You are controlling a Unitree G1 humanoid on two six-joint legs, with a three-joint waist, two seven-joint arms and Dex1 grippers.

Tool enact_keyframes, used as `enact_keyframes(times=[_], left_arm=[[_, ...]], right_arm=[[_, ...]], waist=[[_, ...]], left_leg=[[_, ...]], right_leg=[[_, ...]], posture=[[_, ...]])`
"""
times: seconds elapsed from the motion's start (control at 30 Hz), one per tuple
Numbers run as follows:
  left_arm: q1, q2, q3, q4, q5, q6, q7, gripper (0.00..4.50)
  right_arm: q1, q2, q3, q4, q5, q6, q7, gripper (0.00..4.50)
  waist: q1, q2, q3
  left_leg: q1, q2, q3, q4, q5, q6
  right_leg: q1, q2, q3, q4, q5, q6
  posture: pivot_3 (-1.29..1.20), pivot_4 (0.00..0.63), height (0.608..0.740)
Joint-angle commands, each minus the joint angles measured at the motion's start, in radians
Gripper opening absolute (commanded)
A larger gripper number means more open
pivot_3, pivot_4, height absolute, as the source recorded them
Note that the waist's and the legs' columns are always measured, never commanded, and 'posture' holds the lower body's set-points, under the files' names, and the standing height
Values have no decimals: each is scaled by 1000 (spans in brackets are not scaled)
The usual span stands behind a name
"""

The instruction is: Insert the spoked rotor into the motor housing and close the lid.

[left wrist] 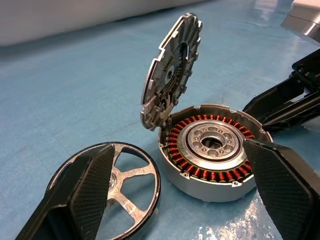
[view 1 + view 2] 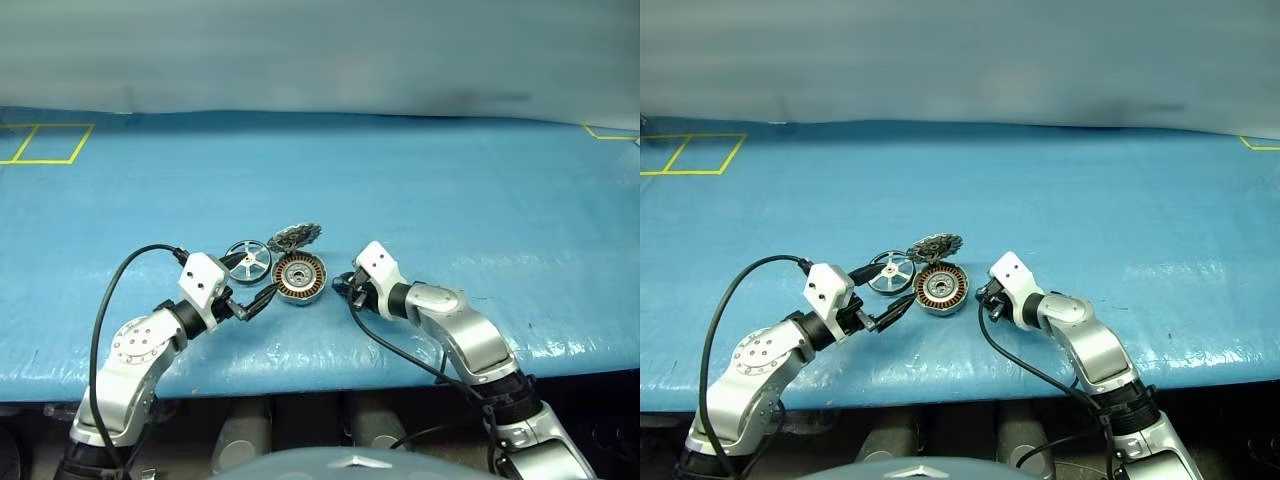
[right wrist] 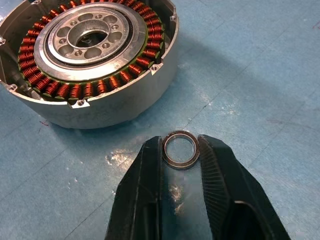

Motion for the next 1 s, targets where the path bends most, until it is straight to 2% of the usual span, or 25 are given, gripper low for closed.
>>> enact_keyframes(times=[0.03, 0.17, 0.43, 0.63, 0.77, 1.0], left_arm=[[3, -3, 10, -44, 3, -24, 4, 4500], [14, 1, 15, -46, 10, -28, 11, 4500], [63, 21, 11, -45, 48, -76, -8, 4500], [77, -4, 20, -22, 15, -111, -23, 4500], [84, -37, 41, -2, -23, -139, -35, 4500], [95, -37, 50, 13, -12, -164, -33, 4500]], right_arm=[[27, -4, -23, -19, 17, 12, -4, 697], [48, -21, -57, -79, 25, 34, -25, 697], [39, -130, -68, -283, 52, 92, 9, 697], [-54, -47, -42, -343, 83, 168, -50, 697], [-96, 72, 14, -285, 64, 199, -131, 697], [-137, 168, 82, -167, 43, 177, -181, 697]], waist=[[0, 0, 0], [1, 0, 0], [1, 0, 0], [0, 0, 0], [1, 0, 1], [-1, 0, 1]], left_leg=[[0, 0, 0, 0, 0, 0], [0, 0, 0, 0, 0, 0], [-1, 0, 0, 0, 0, 0], [-1, 0, 0, 0, 0, 0], [-2, 0, 0, -1, 0, 0], [-1, 0, 0, -1, 0, 0]], right_leg=[[0, 0, 0, 0, 0, 0], [0, 0, 0, 0, 0, 0], [-1, 0, 0, 0, 0, 0], [-1, 0, 0, 0, 0, 0], [-2, 0, -1, -1, 0, 0], [-1, 0, 0, -1, 0, 0]], posture=[[0, 150, 740], [0, 150, 740], [0, 150, 740], [0, 150, 740], [0, 150, 740], [0, 150, 740]])
